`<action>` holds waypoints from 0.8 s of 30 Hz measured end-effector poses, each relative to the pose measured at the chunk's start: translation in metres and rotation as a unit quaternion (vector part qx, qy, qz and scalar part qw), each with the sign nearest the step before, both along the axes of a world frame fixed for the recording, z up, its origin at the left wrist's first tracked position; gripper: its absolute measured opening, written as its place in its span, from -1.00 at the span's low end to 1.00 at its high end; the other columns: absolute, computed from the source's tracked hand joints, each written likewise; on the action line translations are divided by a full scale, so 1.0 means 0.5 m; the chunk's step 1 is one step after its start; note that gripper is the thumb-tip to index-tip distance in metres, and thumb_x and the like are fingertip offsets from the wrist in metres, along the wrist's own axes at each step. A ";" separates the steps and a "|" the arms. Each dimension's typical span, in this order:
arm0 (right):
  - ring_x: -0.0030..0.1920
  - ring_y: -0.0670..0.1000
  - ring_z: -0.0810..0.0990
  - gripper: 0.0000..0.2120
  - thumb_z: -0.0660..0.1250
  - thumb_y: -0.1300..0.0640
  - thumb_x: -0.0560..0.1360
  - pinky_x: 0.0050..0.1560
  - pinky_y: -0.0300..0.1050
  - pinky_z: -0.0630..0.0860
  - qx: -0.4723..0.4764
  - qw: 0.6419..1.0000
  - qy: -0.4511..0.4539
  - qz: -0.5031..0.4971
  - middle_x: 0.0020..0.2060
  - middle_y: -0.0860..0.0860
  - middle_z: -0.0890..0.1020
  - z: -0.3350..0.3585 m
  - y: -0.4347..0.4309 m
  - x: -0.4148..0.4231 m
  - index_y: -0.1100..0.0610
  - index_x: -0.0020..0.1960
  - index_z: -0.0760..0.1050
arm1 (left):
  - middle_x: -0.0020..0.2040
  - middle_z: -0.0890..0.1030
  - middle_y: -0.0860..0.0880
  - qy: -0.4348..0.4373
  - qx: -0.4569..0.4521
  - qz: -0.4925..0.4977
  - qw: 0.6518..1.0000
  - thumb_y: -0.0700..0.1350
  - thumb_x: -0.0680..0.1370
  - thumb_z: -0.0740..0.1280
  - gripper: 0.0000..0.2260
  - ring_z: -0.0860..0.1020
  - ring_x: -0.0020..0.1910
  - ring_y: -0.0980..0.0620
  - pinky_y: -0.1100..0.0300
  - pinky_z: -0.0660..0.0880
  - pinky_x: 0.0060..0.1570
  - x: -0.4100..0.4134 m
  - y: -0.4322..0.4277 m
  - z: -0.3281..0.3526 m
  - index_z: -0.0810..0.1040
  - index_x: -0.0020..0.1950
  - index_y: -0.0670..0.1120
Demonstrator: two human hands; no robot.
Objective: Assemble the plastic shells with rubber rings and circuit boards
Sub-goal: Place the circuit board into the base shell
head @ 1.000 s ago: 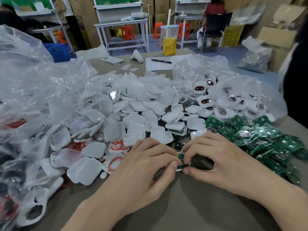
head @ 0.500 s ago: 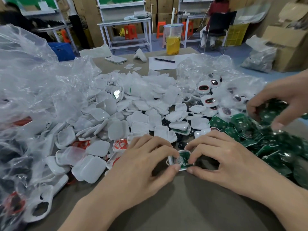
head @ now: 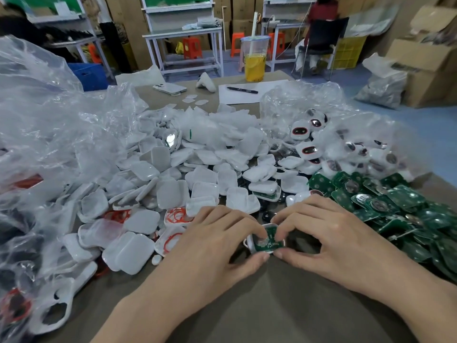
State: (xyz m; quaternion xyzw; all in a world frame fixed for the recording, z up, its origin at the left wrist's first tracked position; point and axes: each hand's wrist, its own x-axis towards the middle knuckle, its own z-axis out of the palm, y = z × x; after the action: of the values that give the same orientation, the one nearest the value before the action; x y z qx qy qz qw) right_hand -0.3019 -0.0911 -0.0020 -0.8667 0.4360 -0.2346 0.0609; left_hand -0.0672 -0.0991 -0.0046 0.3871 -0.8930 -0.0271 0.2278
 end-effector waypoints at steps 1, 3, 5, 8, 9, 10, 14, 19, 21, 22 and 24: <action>0.14 -0.15 0.52 -0.82 0.34 -0.21 0.49 0.18 -0.14 0.44 -0.002 1.000 0.000 -0.001 0.04 -0.30 0.58 0.001 0.001 0.000 -0.15 0.00 0.54 | 0.07 0.60 0.24 0.005 -0.011 -0.001 1.000 0.18 0.54 0.33 -0.80 0.54 0.10 0.15 0.17 0.37 0.15 -0.001 0.000 0.000 0.60 0.06 0.12; 0.18 -0.17 0.50 -0.71 0.37 -0.22 0.49 0.22 -0.20 0.42 -0.006 1.000 -0.002 -0.006 0.11 -0.31 0.55 0.003 0.001 -0.002 -0.15 0.15 0.49 | 0.08 0.61 0.22 0.025 -0.035 0.001 0.999 0.14 0.54 0.35 -0.81 0.55 0.08 0.11 0.14 0.39 0.13 0.000 -0.001 0.001 0.61 0.06 0.08; 0.24 -0.22 0.46 -0.52 0.36 -0.29 0.46 0.30 -0.31 0.35 -0.004 1.000 -0.020 -0.019 0.19 -0.36 0.46 0.006 0.003 -0.005 -0.16 0.31 0.40 | 0.10 0.61 0.18 0.050 -0.063 0.011 0.997 0.12 0.56 0.36 -0.80 0.55 0.07 0.09 0.12 0.42 0.12 0.003 -0.004 0.003 0.62 0.07 0.05; 0.22 -0.28 0.42 -0.41 0.30 -0.35 0.44 0.31 -0.47 0.22 -0.016 0.998 -0.042 -0.038 0.18 -0.47 0.34 0.010 0.004 -0.001 -0.15 0.40 0.33 | 0.12 0.61 0.15 0.083 -0.091 0.021 0.992 0.10 0.58 0.37 -0.81 0.56 0.08 0.07 0.09 0.44 0.13 0.009 -0.007 0.007 0.64 0.08 0.03; 0.22 -0.25 0.44 -0.43 0.31 -0.33 0.45 0.30 -0.44 0.25 -0.025 0.998 -0.043 -0.037 0.18 -0.44 0.36 0.012 0.003 0.001 -0.13 0.38 0.35 | 0.12 0.61 0.15 0.087 -0.095 0.021 0.991 0.10 0.58 0.37 -0.81 0.56 0.08 0.07 0.09 0.44 0.13 0.009 -0.008 0.008 0.64 0.07 0.02; 0.22 -0.22 0.47 -0.47 0.34 -0.30 0.47 0.30 -0.37 0.31 -0.032 0.998 -0.048 -0.032 0.19 -0.39 0.41 0.014 0.002 0.004 -0.11 0.35 0.38 | 0.12 0.61 0.14 0.086 -0.098 0.019 0.991 0.10 0.57 0.38 -0.81 0.56 0.08 0.06 0.09 0.44 0.13 0.009 -0.009 0.008 0.64 0.07 0.02; 0.27 -0.19 0.51 -0.66 0.36 -0.21 0.49 0.29 -0.16 0.44 -0.029 0.997 -0.072 -0.006 0.22 -0.22 0.57 0.016 0.000 0.007 -0.07 0.18 0.49 | 0.11 0.61 0.15 0.077 -0.093 0.004 0.993 0.11 0.56 0.38 -0.82 0.53 0.08 0.10 0.15 0.43 0.13 0.007 -0.003 0.008 0.63 0.05 0.04; 0.21 -0.17 0.52 -0.74 0.33 -0.25 0.49 0.22 -0.21 0.44 -0.020 0.997 -0.077 -0.005 0.11 -0.26 0.61 0.011 -0.002 0.004 -0.10 0.01 0.57 | 0.10 0.60 0.16 0.070 -0.074 0.002 0.995 0.09 0.52 0.43 -0.80 0.53 0.09 0.10 0.14 0.43 0.14 0.004 0.002 0.013 0.64 0.06 0.03; 0.20 -0.17 0.51 -0.76 0.33 -0.26 0.48 0.21 -0.20 0.44 -0.013 0.997 -0.082 -0.005 0.11 -0.27 0.61 0.010 -0.001 0.004 -0.12 0.00 0.57 | 0.10 0.61 0.17 0.071 -0.063 0.003 0.996 0.09 0.52 0.42 -0.79 0.54 0.09 0.10 0.15 0.44 0.14 0.003 0.005 0.016 0.64 0.07 0.01; 0.20 -0.17 0.50 -0.76 0.33 -0.26 0.48 0.20 -0.20 0.44 -0.009 0.996 -0.083 -0.005 0.11 -0.28 0.61 0.010 -0.001 0.004 -0.13 -0.01 0.58 | 0.10 0.61 0.17 0.069 -0.057 0.003 0.996 0.10 0.52 0.41 -0.78 0.54 0.09 0.10 0.15 0.44 0.14 0.003 0.005 0.018 0.64 0.07 0.01; 0.19 -0.17 0.50 -0.76 0.33 -0.26 0.48 0.19 -0.20 0.44 -0.005 0.996 -0.084 -0.005 0.10 -0.29 0.61 0.010 0.001 0.005 -0.13 -0.02 0.58 | 0.11 0.60 0.18 0.063 -0.044 0.002 0.997 0.12 0.52 0.40 -0.77 0.54 0.09 0.09 0.12 0.46 0.13 0.005 0.006 0.020 0.64 0.07 0.02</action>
State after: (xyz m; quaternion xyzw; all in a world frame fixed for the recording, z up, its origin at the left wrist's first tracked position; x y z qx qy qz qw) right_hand -0.2995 -0.0907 0.0032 -0.8421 0.4324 -0.3090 0.0917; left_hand -0.0648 -0.0962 0.0052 0.3757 -0.8765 -0.0117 0.3009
